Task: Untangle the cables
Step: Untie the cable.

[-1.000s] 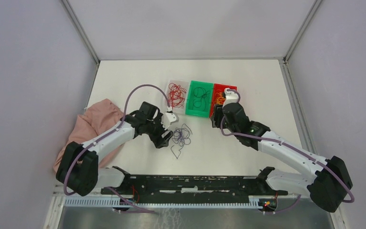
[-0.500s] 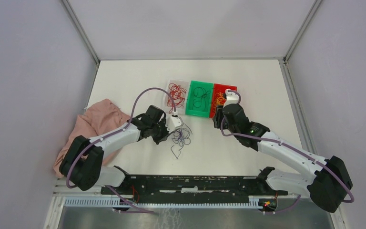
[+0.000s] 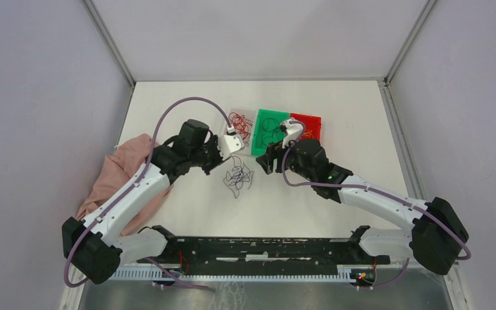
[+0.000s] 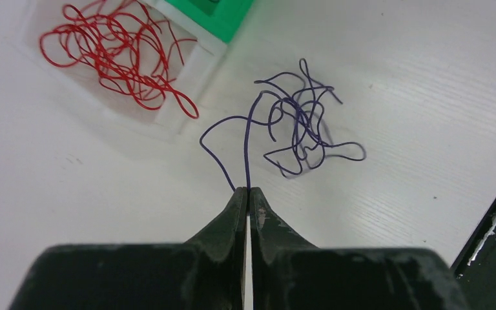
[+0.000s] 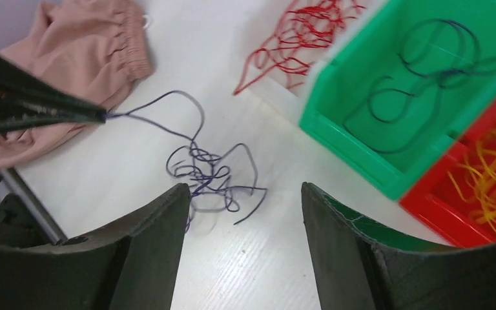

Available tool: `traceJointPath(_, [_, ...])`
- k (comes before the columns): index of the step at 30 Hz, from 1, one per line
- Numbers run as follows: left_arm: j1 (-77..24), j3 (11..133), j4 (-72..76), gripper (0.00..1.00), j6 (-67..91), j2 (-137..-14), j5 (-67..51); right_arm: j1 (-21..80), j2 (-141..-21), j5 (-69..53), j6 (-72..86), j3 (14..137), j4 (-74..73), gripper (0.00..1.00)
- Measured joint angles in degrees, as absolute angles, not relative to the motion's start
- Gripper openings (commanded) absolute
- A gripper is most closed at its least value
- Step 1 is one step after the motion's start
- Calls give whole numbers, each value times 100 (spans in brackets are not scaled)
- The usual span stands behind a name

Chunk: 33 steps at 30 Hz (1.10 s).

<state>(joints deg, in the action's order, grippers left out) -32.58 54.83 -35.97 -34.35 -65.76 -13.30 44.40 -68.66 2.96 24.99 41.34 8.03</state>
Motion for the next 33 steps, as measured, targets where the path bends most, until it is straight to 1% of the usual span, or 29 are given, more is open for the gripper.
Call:
traceJointPath(6, [-3249, 6344, -4154, 7, -3448, -6510, -1562, 4919, -7413, -423, 1944, 4233, 1739, 72])
traceJointPath(11, [-3249, 6788, -4661, 7, -3393, -6630, -1846, 5273, -7889, -440, 1610, 4442, 2300, 71])
traceJointPath(16, [-3249, 7024, -5033, 5, -3371, -6698, -2084, 5363, -8403, -36, 1544, 4670, 2818, 65])
traceJointPath(21, [-3249, 7413, -5448, 4, -3371, -6700, -2344, 5404, -8805, 565, 1533, 4770, 3277, 61])
traceJointPath(26, [-3249, 7900, -5798, 3, -3378, -6702, -2755, 5478, -9188, 1015, 1577, 4895, 3610, 60])
traceJointPath(33, [-3249, 8698, -6267, 3, -3420, -6777, -3312, 5507, -9625, 1280, 1890, 4882, 3885, 60])
